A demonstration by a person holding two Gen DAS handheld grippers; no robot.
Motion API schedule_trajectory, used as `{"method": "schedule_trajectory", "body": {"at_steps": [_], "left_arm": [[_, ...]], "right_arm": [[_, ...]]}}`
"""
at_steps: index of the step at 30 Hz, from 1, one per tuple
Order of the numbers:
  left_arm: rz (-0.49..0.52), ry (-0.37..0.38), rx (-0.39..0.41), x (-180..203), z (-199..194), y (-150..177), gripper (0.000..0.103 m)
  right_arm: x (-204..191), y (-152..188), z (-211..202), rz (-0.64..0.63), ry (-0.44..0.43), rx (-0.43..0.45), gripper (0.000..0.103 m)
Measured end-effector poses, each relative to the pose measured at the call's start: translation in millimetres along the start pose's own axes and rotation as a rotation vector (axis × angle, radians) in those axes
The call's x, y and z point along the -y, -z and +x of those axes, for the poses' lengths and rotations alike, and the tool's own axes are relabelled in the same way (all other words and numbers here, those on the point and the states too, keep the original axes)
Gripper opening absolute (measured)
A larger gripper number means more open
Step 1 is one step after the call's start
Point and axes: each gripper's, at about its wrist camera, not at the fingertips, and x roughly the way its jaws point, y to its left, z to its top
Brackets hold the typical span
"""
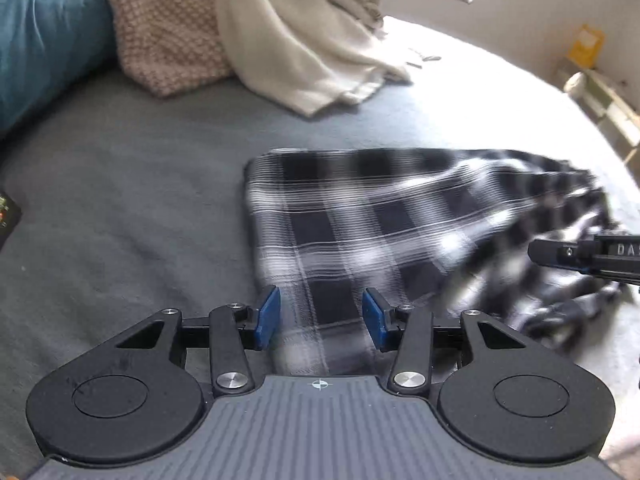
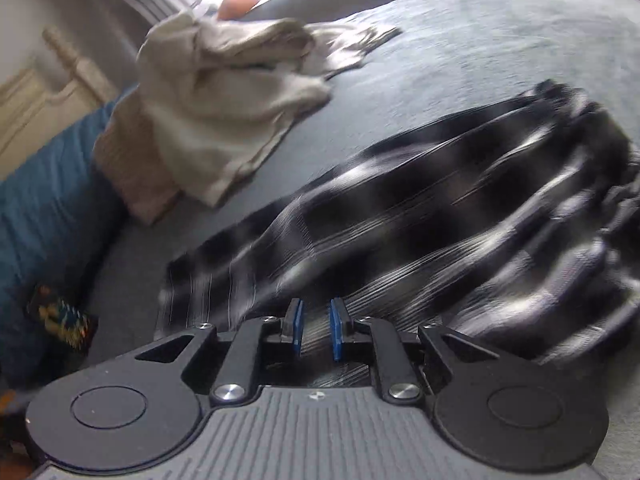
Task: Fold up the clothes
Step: 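Move both open tools back over the folded plaid shirt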
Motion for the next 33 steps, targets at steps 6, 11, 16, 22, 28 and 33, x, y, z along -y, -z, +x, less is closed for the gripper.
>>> {"method": "schedule_trajectory", "body": {"at_steps": [6, 11, 16, 22, 28, 33], "left_arm": [[-0.001, -0.095, -0.047, -4, 12, -7, 0.045], [-0.001, -0.115, -0.061, -4, 16, -8, 0.047], [0.004, -0.130, -0.070, -3, 18, -8, 0.051], [0.009, -0.149, -0.080, -2, 21, -8, 0.056], [-0.001, -0.169, -0.085, -3, 23, -8, 0.065], [-0.005, -0.189, -0.088, -3, 23, -8, 0.068]], "right_arm": [[-11, -8, 24, -0.067, 0.009, 0.032, 0.015], [-16, -14, 49, -0.144, 0.048, 0.047, 0.015], [-12, -15, 60, -0.166, 0.055, 0.038, 0.015], [-30, 0, 27, -0.244, -0.038, 0.067, 0.019], [-67, 47, -3, -0.499, -0.231, -0.018, 0.030], [-93, 89, -15, -0.687, -0.276, -0.067, 0.031]]}}
